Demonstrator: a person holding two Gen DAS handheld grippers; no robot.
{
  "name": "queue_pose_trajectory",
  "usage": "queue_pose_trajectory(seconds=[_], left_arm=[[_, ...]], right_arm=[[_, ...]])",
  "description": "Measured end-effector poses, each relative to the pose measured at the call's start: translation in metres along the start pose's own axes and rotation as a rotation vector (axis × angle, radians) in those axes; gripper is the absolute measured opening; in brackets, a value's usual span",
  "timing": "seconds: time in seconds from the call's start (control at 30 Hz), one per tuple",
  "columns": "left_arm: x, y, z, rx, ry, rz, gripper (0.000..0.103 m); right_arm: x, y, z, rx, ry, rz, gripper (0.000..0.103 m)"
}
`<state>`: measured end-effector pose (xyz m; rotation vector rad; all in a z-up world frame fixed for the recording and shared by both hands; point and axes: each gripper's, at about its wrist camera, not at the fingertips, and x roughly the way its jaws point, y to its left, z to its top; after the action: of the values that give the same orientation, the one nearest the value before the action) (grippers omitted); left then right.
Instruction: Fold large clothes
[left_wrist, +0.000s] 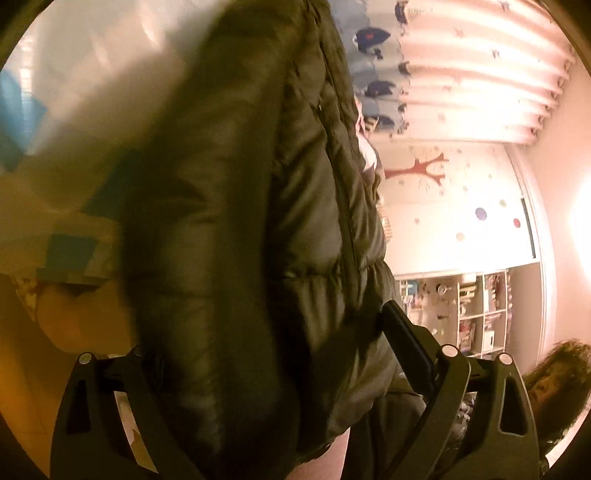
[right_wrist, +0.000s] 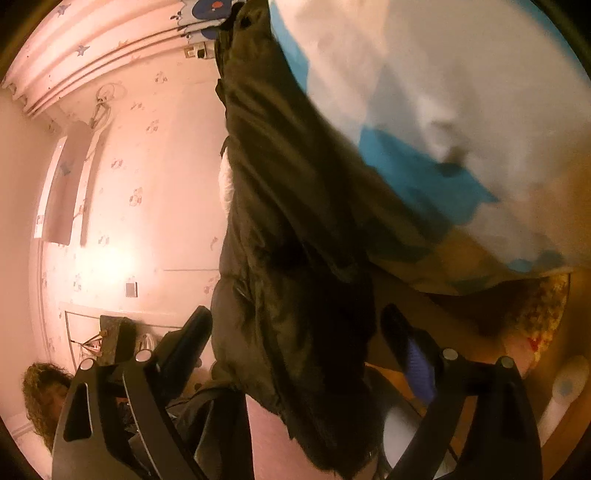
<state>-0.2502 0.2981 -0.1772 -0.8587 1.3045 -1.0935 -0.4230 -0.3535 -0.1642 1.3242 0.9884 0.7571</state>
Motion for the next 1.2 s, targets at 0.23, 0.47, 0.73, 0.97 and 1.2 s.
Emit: queue_pose_trajectory(seconds=[0.23,0.47,0.73,0.97,1.2], left_arm=[[-0.001,-0.007,-0.016,-0.042,-0.044,0.14,0.069],[-0.012,-0.08,-0.04,0.124,-0.148,0.427,0.013],[-0.001,-0.166,-0.057,0.355,-0.216,0.734,0.009],[-0.028,-0.183,-0.067,0.388,-0.266,0.676,0.009],[-0.033,-0.202,-0.076,0.417,-0.312,0.629,0.009]], right_arm=[[0.019,0.008,-0.012,-0.068,0.009,-0.065,0.029],[0.006,0.071,-0.036,-0.213,-0.08,-0.025,0.015],[-0.005,0.114,-0.049,-0.301,-0.133,0.042,0.015],[-0.013,0.134,-0.069,-0.35,-0.181,0.139,0.015],[-0.029,0.131,-0.075,-0.333,-0.283,0.252,0.015]])
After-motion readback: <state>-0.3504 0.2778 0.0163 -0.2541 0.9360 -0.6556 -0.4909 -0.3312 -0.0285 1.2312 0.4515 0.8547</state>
